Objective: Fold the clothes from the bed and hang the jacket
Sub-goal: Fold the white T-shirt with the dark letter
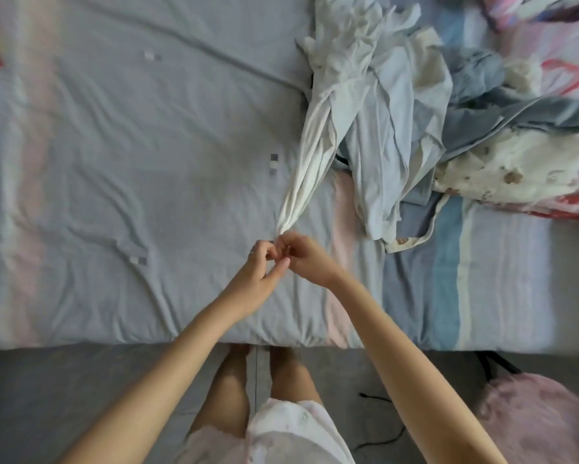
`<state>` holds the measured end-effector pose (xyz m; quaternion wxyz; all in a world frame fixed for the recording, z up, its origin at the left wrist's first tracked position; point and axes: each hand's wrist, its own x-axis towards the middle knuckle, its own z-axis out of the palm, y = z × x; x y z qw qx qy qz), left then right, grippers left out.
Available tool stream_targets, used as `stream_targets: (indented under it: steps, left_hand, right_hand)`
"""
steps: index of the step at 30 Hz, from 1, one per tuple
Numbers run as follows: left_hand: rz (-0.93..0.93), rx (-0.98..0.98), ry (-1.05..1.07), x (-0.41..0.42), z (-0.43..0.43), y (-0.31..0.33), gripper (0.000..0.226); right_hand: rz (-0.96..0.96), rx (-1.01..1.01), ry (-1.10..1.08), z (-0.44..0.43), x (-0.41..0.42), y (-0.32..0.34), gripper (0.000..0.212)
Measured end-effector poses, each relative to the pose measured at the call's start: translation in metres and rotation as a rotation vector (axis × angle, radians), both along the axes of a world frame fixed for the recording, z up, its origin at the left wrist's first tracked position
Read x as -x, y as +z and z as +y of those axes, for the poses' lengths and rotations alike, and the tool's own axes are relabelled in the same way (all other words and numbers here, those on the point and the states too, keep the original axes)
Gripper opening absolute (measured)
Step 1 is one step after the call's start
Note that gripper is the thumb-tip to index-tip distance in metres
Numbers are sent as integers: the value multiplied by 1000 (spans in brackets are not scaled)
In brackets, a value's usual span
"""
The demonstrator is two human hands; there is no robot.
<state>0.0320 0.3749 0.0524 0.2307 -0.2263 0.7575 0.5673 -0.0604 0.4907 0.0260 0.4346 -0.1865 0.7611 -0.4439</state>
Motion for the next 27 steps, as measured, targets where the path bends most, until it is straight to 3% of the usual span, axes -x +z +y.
stream_targets:
  steps: [2,4,6,8,11,13,17,21,23,25,27]
  left_hand:
    - [48,-104,248,12,-3,32,47]
    - [40,-155,444,23,-10,56,45]
    - [76,-226,631,31,-23,90,35]
    - [118,-209,704,34,-38,117,42]
    - [226,-139,734,32,-60,154,38]
    - [327,-107,712,22,-69,182,36]
    - [543,-105,546,-8,-77,240,22]
    - [631,-81,434,-31,-88,288,28]
    - [666,16,418,-45,-101,304,32]
    - [713,98,494,-60,-121,317,32]
    - [758,157,646,-79,-152,326,30]
  right_hand:
    - [59,75,163,-10,-3,49,32]
    - [116,106,261,-17,-6,87,21]
    - [158,177,341,-24,-8,130,21]
    - [134,236,316,-29,-10,161,23]
    - [11,325,19,-32,-9,181,21]
    - [109,333,-146,-30,-12,187,25]
    - [295,387,-102,-47,-20,212,50]
    - [349,434,4,-82,-37,238,20]
    - [420,367,38,-97,-39,240,19]
    - [514,135,148,-112,-37,233,21]
    - [568,-132,269,-124,-34,216,9]
